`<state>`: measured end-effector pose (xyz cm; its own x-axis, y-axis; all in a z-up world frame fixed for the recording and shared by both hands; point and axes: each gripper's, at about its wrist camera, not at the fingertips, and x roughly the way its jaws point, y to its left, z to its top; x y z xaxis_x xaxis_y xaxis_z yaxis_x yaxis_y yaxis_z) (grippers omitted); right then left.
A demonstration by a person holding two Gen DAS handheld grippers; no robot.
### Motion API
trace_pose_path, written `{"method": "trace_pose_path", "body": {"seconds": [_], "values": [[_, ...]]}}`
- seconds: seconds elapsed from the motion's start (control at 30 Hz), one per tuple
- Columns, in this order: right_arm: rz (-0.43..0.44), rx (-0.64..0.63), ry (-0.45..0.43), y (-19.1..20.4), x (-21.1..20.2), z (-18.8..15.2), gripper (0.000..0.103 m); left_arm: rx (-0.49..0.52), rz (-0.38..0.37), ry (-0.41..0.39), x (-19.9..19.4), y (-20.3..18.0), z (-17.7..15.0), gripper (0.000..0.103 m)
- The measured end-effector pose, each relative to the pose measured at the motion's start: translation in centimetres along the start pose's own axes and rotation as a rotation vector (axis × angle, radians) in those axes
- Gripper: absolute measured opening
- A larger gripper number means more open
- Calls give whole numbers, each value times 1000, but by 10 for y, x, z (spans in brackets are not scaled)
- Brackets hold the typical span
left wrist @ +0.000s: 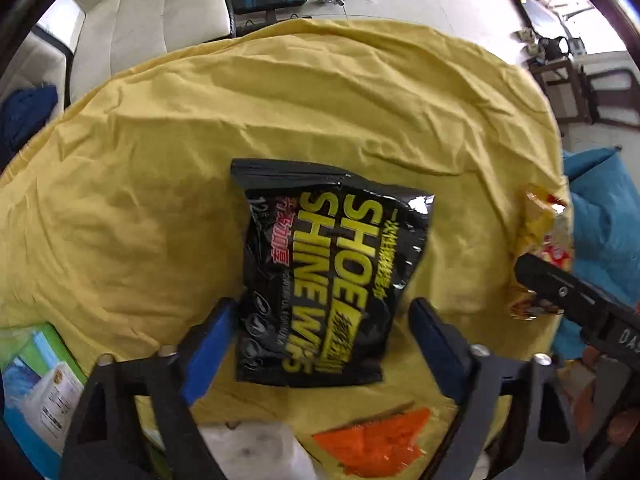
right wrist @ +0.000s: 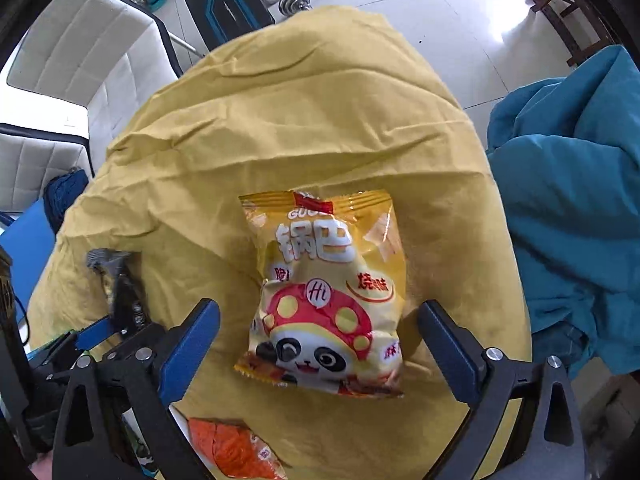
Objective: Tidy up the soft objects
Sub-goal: 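Grasp the black shoe shine wipes with the left tool while the right tool grasps the yellow panda bag, then carry both packs into the box and open both tools beside the other packs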
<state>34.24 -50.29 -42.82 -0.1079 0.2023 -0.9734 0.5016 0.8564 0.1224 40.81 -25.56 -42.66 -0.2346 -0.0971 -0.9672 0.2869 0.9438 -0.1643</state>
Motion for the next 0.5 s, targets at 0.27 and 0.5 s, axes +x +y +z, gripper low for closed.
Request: {"method": "trace_pose_path", "body": {"seconds": [0.27, 0.5], "values": [[-81, -67, -48, 8, 6, -11, 68, 65, 75, -56, -3, -21, -16, 56], [-92, -113, -82, 18, -7, -46, 62, 55, 45, -69, -17, -27, -47, 51]]}}
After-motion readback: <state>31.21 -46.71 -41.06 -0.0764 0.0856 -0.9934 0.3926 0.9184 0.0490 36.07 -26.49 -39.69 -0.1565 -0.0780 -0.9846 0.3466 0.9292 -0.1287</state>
